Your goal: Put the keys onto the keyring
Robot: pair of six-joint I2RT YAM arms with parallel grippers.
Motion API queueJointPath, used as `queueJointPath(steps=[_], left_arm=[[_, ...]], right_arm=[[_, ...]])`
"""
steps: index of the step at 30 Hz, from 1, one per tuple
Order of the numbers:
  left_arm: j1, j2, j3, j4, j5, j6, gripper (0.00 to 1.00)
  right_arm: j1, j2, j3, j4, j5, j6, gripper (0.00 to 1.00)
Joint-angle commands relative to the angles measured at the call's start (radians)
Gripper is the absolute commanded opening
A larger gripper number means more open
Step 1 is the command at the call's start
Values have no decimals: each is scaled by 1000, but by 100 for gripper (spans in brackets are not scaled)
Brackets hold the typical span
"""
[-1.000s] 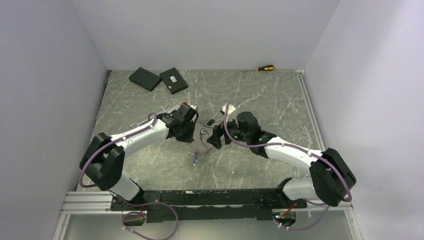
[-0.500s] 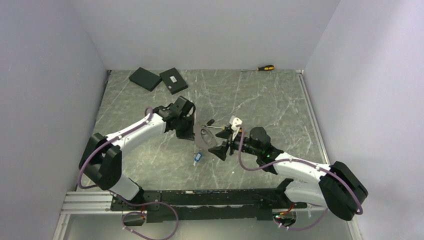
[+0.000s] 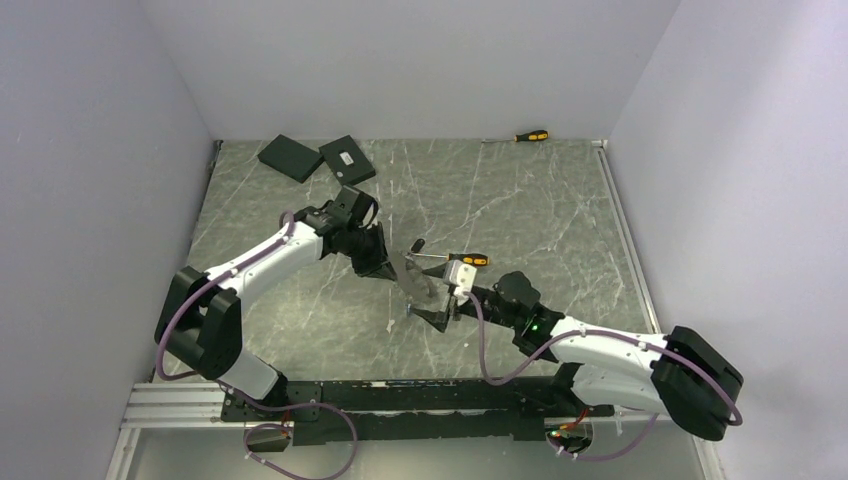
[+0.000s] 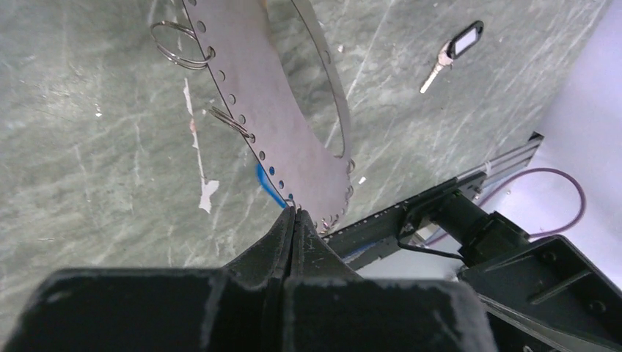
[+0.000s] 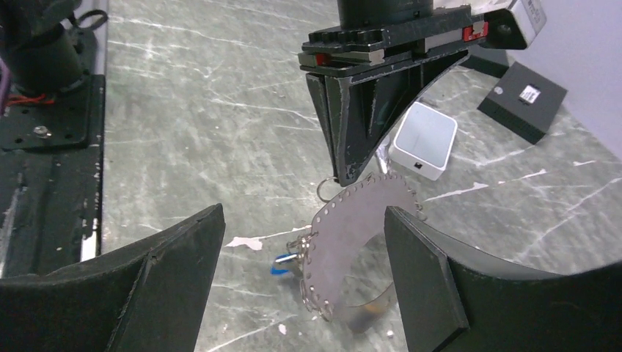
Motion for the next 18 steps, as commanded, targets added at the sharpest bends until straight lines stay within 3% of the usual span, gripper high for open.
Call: queueJointPath(steps=[1, 6, 18], left_arm=[[15, -49, 36, 34, 103, -79, 0], [29, -66, 9, 88, 157, -154, 0], [53, -72, -73, 200, 251, -330, 0]], right_arm=[[51, 2, 5, 40, 128, -131, 83], [141, 64, -5, 110, 301, -254, 77], [251, 258, 28, 340, 594, -308, 55]])
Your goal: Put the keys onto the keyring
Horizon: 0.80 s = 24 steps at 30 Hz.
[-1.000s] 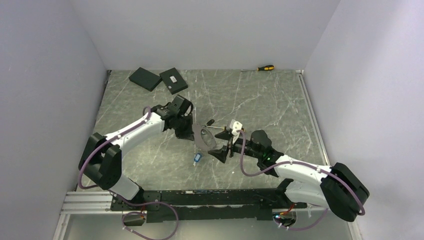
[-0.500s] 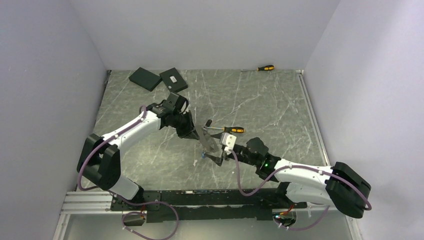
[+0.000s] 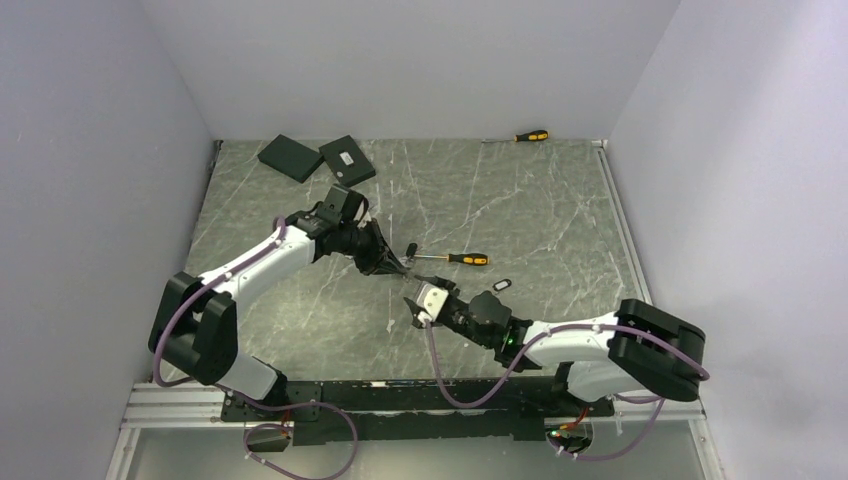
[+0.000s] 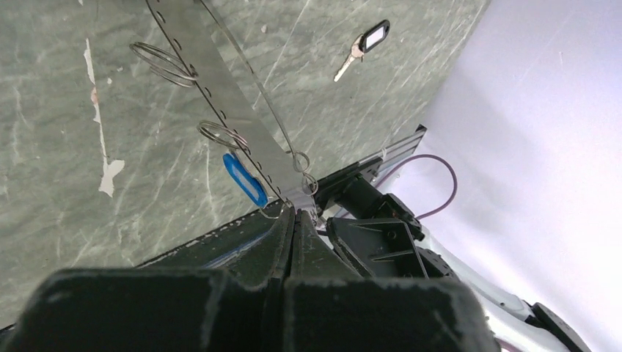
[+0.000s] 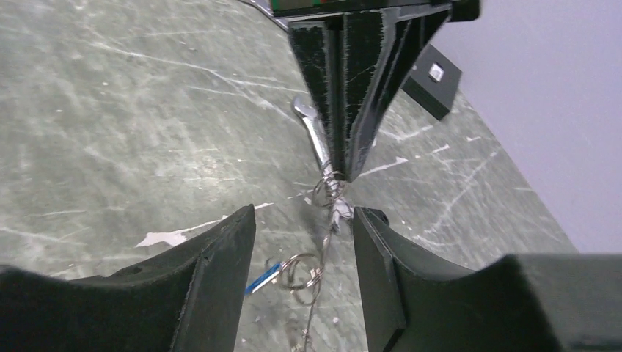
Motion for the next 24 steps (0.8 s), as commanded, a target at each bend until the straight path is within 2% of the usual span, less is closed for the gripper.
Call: queueJointPath(steps=[1, 14, 22, 24], left_arm=[[6, -35, -24, 83, 65, -92, 0], [7, -34, -32, 95, 62, -118, 0], [11, -44, -45, 107, 62, -122, 0], [11, -49, -48, 107, 61, -124, 0]], right_arm=[[38, 51, 30, 181, 157, -56, 53], [62, 170, 70, 263, 219, -156, 37], [62, 212, 95, 263, 229, -181, 35], [62, 217, 103, 251, 233, -186, 30]])
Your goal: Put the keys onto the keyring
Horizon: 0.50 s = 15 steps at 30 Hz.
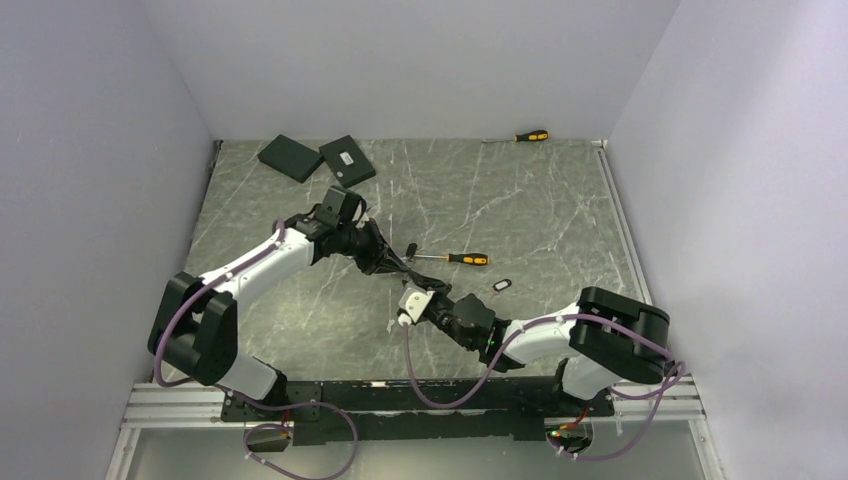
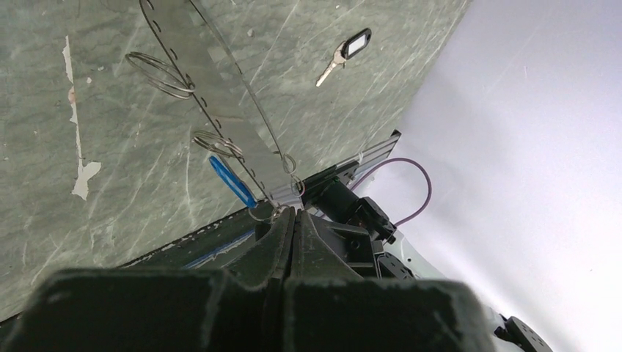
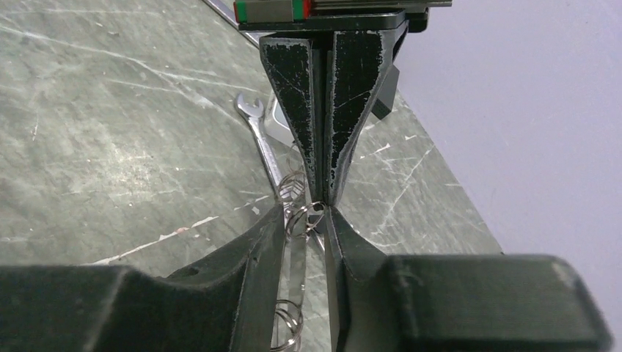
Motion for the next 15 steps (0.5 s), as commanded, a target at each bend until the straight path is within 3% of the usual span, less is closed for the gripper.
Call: queueJointPath(steps=[1, 13, 15], left_arm=[[4, -50, -8, 33, 22, -24, 0], [18, -85, -14, 5, -1, -14, 0], [18, -88, -16, 2, -5, -10, 0]], right_arm=[[4, 12, 48, 45, 17, -20, 27], [2, 6, 48, 16, 41, -45, 0], [2, -12, 48, -4, 37, -38, 0]])
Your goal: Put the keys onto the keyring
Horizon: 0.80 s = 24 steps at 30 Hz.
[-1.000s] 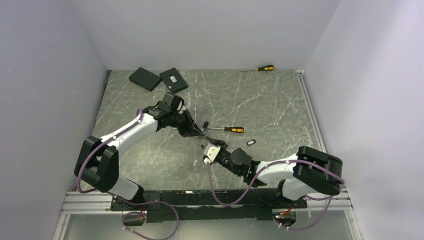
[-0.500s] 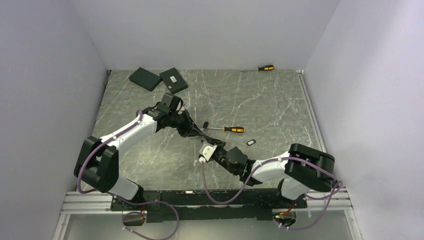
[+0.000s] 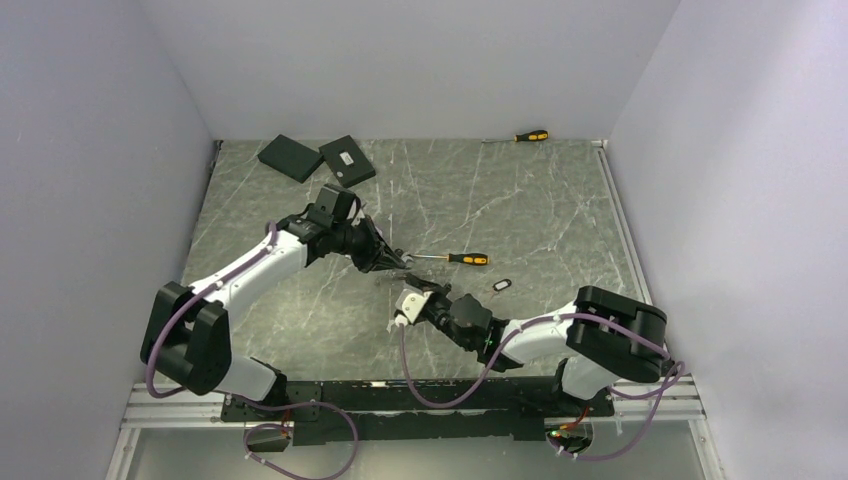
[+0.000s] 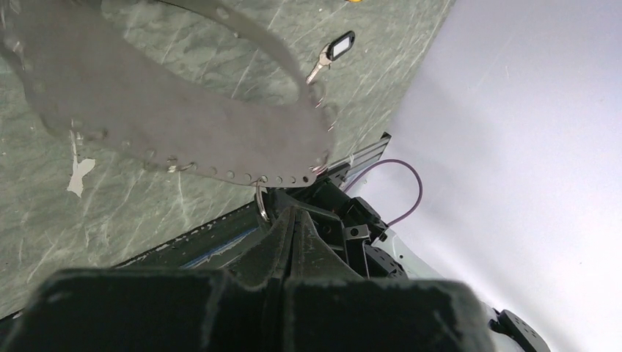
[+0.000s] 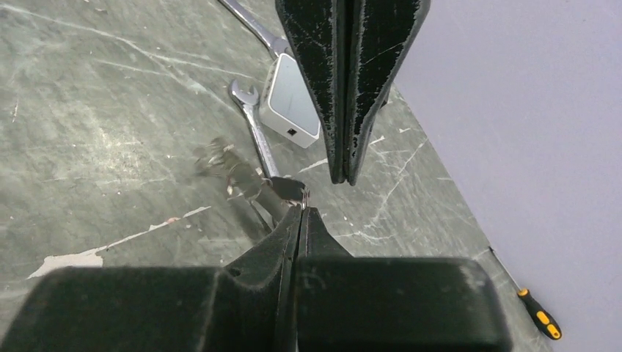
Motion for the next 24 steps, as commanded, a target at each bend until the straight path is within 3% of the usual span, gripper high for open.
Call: queueJointPath(steps=[1, 5, 9, 12, 15, 16, 20, 21, 24], left_arm=[[3, -40, -5, -3, -1, 0, 0], [3, -54, 31, -58, -58, 80, 0], [3, -118, 67, -104, -196, 282, 1], [3, -217, 18, -61, -270, 436, 19], [3, -319, -48, 42, -252, 595, 51], [3, -346, -52, 52, -243, 646, 57], [1, -425, -41, 58, -147, 812, 65], [1, -439, -52, 74, -82, 870, 77], [-18, -490, -112, 155, 1, 979, 75]], right_arm=[[3, -42, 33, 7, 2, 2, 0], [-2, -96, 27, -25, -7, 21, 0], [-38, -207, 17, -99, -69, 97, 0], [-90, -295, 5, -168, -177, 170, 0], [-153, -372, -12, -228, -355, 246, 0], [-167, -392, -10, -252, -403, 273, 0], [-180, -445, 8, -360, -550, 320, 0], [-181, -456, 14, -375, -575, 330, 0], [-191, -486, 27, -409, -653, 354, 0]])
